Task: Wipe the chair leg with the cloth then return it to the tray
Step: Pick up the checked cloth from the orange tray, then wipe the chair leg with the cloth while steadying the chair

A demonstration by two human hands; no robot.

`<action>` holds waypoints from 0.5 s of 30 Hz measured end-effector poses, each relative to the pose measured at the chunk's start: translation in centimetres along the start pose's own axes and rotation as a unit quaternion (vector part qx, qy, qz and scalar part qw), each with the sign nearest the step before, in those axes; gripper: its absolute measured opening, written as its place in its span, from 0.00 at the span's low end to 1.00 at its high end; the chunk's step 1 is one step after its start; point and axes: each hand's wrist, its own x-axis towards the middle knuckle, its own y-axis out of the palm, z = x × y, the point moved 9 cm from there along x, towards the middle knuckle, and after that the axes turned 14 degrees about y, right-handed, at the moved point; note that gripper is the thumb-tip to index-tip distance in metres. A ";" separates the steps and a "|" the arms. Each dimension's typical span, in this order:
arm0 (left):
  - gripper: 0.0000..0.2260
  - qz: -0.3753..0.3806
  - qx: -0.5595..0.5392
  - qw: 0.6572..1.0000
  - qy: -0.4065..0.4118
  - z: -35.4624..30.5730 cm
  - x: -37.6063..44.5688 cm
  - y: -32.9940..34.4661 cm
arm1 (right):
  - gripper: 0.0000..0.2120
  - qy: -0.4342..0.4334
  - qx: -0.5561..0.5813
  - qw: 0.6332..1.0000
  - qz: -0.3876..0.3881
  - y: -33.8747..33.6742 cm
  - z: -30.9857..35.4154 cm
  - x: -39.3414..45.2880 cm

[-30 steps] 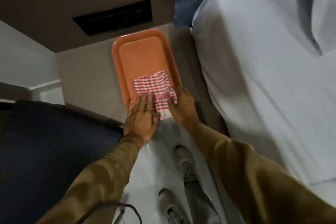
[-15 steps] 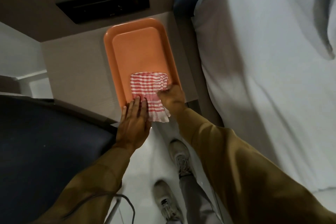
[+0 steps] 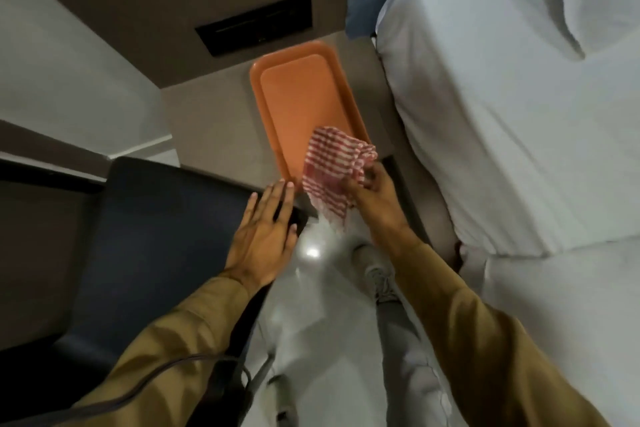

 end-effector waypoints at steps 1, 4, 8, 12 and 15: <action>0.33 0.007 0.012 1.000 0.007 -0.3 -1.6 0.3 | 0.26 0.006 0.018 1.000 -0.019 -0.5 -1.7 -1.9; 0.33 0.044 0.052 0.997 0.043 -1.3 -6.1 2.0 | 0.24 0.025 0.067 0.995 -0.063 -1.5 -8.1 -6.7; 0.33 0.076 0.105 0.984 0.118 -1.8 -11.1 4.9 | 0.19 0.049 0.078 0.989 -0.117 -1.8 -18.3 -11.9; 0.34 0.082 0.162 0.970 0.162 -0.5 -13.7 8.1 | 0.18 0.102 0.117 0.977 -0.146 -1.8 -28.9 -14.7; 0.34 0.036 0.198 0.962 0.186 -0.5 -14.7 10.3 | 0.17 0.141 0.122 0.968 -0.169 -1.4 -36.2 -16.4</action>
